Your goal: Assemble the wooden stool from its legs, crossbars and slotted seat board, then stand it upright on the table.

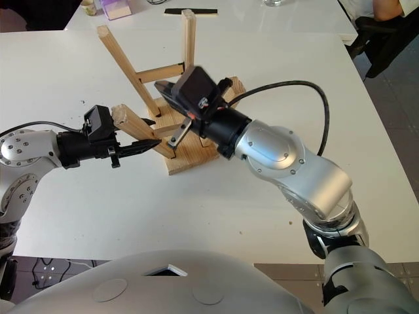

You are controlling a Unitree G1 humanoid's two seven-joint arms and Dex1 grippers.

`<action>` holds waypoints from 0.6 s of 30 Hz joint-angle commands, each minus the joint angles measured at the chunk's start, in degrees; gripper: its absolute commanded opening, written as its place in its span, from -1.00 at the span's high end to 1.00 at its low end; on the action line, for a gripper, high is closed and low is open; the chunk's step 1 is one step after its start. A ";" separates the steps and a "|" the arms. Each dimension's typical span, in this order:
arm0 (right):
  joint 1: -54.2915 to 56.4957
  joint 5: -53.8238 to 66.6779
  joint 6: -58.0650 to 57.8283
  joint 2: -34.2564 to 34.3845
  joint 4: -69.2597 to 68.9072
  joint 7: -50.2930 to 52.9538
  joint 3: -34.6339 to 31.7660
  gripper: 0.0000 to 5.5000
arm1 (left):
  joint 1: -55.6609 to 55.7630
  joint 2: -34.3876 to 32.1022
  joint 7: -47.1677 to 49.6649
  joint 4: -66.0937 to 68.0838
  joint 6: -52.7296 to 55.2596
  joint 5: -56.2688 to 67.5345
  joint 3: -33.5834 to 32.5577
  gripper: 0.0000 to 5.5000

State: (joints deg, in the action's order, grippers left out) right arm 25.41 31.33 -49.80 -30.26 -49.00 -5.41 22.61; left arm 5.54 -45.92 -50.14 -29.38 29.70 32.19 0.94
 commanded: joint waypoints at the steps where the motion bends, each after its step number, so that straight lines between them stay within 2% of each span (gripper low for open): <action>1: -3.86 -7.78 -0.39 -4.17 3.68 -3.67 9.46 1.00 | -1.64 -0.27 2.00 2.02 4.53 -2.76 3.29 0.26; 4: -3.27 -9.92 -0.48 -3.57 7.69 -6.94 11.33 1.00 | -1.07 -0.12 2.45 2.15 4.44 -3.22 4.75 0.26; 9: -1.14 -11.72 2.68 -0.76 9.84 -8.84 5.43 1.00 | -0.08 -1.21 1.23 2.98 3.88 -3.75 6.00 0.26; 12: 0.88 -9.27 4.40 2.25 8.91 -9.40 -2.11 1.00 | 0.10 -1.96 0.54 3.91 3.54 -4.15 6.08 0.26; 16: 4.63 3.45 4.25 7.63 6.00 -11.51 -16.37 1.00 | 0.22 -3.39 -1.87 5.13 2.62 -5.12 8.00 0.26; 18: 7.26 10.37 4.63 8.05 7.76 -11.97 -24.99 1.00 | 0.75 -4.73 -4.46 6.54 0.91 -5.88 9.13 0.26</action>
State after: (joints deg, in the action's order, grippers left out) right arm 29.60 35.64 -45.32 -22.42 -42.44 -16.79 5.86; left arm 9.08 -46.91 -49.44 -26.14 28.09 30.15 5.01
